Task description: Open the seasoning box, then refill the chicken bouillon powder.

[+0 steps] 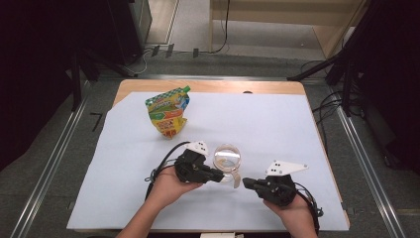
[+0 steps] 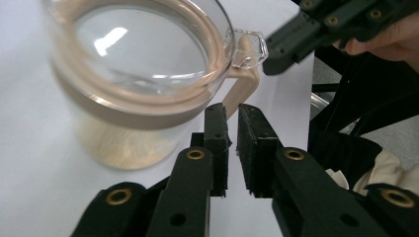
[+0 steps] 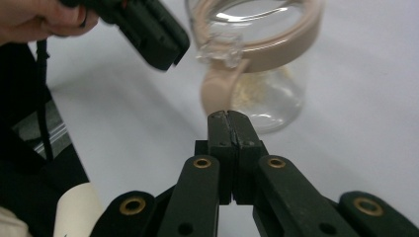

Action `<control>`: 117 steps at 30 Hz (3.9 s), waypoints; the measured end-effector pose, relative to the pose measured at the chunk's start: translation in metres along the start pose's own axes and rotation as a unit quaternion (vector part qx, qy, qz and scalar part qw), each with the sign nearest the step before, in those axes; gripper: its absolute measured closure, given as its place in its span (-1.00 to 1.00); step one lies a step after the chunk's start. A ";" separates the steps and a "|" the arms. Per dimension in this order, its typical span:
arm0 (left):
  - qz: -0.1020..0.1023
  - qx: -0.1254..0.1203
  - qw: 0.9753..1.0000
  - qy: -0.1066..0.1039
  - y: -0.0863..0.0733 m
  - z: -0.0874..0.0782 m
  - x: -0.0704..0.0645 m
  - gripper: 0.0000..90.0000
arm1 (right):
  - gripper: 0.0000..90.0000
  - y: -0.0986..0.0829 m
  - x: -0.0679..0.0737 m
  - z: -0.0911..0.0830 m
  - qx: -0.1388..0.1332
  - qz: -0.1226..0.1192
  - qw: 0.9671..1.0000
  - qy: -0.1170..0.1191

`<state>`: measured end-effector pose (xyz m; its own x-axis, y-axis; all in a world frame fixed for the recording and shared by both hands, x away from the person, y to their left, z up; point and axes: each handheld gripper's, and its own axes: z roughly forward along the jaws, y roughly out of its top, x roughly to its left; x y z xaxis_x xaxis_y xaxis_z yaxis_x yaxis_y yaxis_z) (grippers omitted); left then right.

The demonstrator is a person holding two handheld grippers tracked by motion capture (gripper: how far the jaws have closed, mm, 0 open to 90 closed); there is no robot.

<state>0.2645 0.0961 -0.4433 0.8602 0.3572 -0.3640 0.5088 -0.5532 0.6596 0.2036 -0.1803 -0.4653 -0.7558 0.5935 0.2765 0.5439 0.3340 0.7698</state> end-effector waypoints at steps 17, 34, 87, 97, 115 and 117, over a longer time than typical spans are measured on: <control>-0.017 -0.022 0.999 0.042 -0.012 -0.021 0.016 0.08 | 1.00 -0.004 0.014 0.041 0.044 -0.021 0.998 0.033; -0.004 -0.019 0.999 0.040 -0.010 -0.013 0.016 0.02 | 1.00 -0.004 -0.003 0.034 0.041 -0.007 0.999 0.013; 0.036 -0.007 0.999 0.008 0.045 0.015 0.047 -0.41 | 1.00 0.028 -0.093 0.011 0.025 0.012 0.999 -0.030; 0.056 -0.008 0.998 0.035 0.048 0.033 0.040 -0.63 | 1.00 0.026 -0.105 0.007 0.006 0.051 0.996 -0.074; 0.094 -0.038 0.992 0.075 0.046 0.045 0.032 -0.71 | 1.00 0.029 -0.107 0.023 0.013 0.055 0.994 -0.090; 0.096 -0.039 0.992 0.076 0.047 0.046 0.032 -0.71 | 1.00 0.028 -0.106 0.023 0.013 0.057 0.994 -0.091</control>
<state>0.3170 0.0474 -0.4541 0.9231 0.3632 -0.1266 0.3263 -0.5650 0.7579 0.3078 -0.2171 -0.4863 -0.6115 0.7502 0.2515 0.6337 0.2741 0.7233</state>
